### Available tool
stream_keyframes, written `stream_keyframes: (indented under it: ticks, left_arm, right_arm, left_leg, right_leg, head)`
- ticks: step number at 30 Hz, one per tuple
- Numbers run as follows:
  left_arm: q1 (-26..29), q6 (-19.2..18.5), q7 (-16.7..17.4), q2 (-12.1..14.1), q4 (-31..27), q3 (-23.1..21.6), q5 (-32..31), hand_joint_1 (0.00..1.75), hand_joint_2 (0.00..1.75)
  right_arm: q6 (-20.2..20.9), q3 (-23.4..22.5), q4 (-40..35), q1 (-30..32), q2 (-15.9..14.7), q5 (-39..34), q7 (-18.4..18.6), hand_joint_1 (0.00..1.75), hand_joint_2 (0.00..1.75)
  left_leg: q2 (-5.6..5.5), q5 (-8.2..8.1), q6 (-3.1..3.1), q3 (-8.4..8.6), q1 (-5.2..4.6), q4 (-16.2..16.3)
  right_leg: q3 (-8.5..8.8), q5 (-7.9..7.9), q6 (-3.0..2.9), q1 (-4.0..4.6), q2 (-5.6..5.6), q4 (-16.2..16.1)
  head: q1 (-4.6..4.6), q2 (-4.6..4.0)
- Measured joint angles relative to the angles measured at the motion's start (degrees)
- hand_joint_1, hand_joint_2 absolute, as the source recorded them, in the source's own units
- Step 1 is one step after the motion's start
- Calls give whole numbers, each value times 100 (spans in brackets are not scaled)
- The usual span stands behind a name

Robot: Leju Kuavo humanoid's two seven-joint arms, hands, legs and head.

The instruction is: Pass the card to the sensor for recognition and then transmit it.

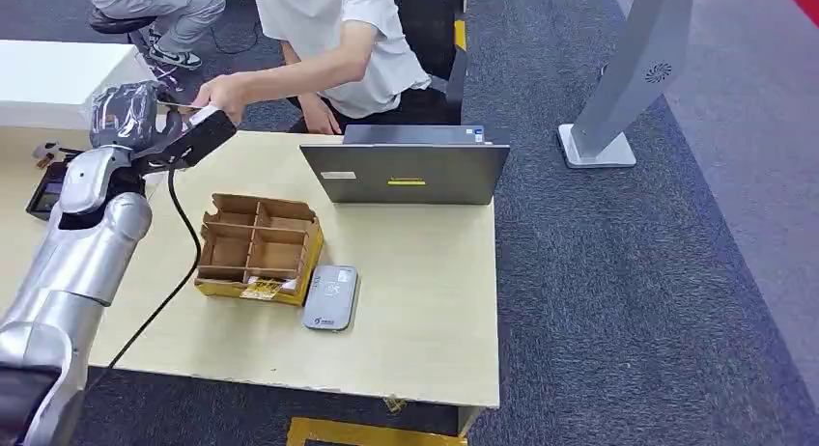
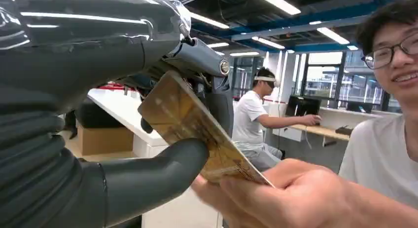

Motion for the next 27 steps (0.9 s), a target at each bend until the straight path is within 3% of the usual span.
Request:
stream_keyframes:
  ticks: [17,27]
  left_arm:
    - [-39,-7,-11,-175,168,-79,28,175,175]
    - [10,251,-79,-208,85,-103,26,175,175]
  right_arm:
    - [-4,5,0,8,0,2,2,0,175]
    - [0,9,0,12,0,15,2,0,175]
  left_leg:
    - [1,0,0,-2,0,-1]
    - [1,0,0,-3,0,-1]
  right_leg:
    - [-2,0,0,0,3,1]
    - [-1,0,0,0,2,1]
  head:
    - [0,0]
    - [0,0]
